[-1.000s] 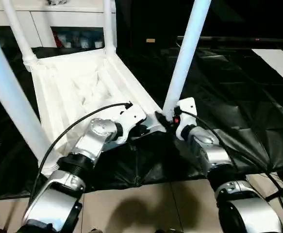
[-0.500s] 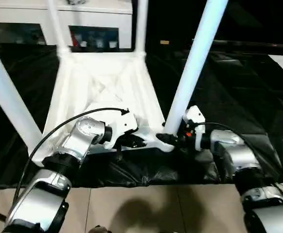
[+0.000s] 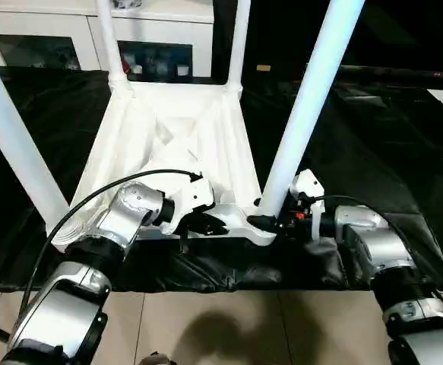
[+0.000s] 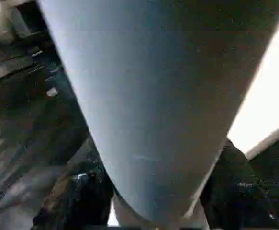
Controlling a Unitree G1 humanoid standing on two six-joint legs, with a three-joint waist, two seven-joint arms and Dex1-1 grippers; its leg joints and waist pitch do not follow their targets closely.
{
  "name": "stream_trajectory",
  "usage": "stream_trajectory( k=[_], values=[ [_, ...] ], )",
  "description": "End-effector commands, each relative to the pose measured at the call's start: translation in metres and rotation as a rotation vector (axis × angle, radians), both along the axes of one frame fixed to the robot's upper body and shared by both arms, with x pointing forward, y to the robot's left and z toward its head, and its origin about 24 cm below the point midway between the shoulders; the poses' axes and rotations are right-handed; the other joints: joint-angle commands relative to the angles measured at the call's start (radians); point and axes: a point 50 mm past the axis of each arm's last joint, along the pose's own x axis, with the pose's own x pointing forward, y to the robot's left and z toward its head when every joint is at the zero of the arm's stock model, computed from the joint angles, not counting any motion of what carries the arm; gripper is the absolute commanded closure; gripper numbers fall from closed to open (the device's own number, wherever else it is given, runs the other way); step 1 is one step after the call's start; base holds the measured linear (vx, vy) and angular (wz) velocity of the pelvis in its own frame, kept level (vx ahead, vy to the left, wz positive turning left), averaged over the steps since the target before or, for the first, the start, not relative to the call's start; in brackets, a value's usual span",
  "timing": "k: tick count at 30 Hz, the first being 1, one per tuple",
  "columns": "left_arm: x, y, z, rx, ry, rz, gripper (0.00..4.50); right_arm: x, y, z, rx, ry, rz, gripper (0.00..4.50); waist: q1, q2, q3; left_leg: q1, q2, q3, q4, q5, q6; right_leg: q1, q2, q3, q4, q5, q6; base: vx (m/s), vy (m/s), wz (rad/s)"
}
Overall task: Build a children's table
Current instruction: Rotate leg to tighten
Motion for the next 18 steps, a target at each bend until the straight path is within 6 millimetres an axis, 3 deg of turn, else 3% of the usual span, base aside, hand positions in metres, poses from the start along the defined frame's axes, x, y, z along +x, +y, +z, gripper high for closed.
stream_trajectory(
  k=[1,6,10,13,16,18],
  values=[
    [0.014,-0.026,0.018,-0.068,-0.115,0.096,4.5,-0.011,0.036,-0.021,0.013,0.085,0.037,2.52,-0.011,-0.001,-0.059,0.018,0.037,-0.023,-0.072,-0.315,-0.012,0.034,-0.073,0.05,-0.083,-0.461,-0.155,0.0,0.0,0.0],
    [0.017,-0.049,0.019,-0.121,-0.134,0.204,4.5,0.001,0.045,-0.032,0.013,0.138,-0.283,2.54,-0.035,0.004,-0.056,0.017,0.035,-0.035,-0.074,-0.362,-0.023,0.033,-0.075,0.04,-0.098,-0.577,-0.107,0.0,0.0,0.0],
    [0.017,-0.064,0.018,-0.143,-0.153,0.253,4.5,0.009,0.056,-0.036,0.031,0.196,-0.485,2.55,-0.056,0.004,-0.057,0.017,0.03,-0.036,-0.071,-0.382,-0.018,0.028,-0.072,0.038,-0.103,-0.572,-0.107,0.0,0.0,0.0],
    [0.013,-0.072,0.017,-0.154,-0.154,0.259,4.5,0.009,0.073,-0.033,0.039,0.182,-0.479,2.55,-0.058,0.004,-0.057,0.016,0.029,-0.033,-0.071,-0.381,-0.007,0.026,-0.069,0.039,-0.104,-0.559,-0.105,0.0,0.0,0.0],
    [0.011,-0.073,0.015,-0.154,-0.155,0.246,4.5,0.009,0.083,-0.03,0.056,0.156,-0.44,1.85,-0.058,0.004,-0.058,0.014,0.031,-0.031,-0.073,-0.367,0.004,0.027,-0.068,0.043,-0.1,-0.513,-0.117,0.0,0.0,0.0],
    [0.009,-0.07,0.013,-0.147,-0.16,0.216,4.5,0.008,0.083,-0.028,0.072,0.155,-0.418,1.82,-0.059,0.002,-0.058,0.01,0.032,-0.032,-0.074,-0.367,0.007,0.03,-0.068,0.043,-0.096,-0.5,-0.125,0.0,0.0,0.0]
  ],
)
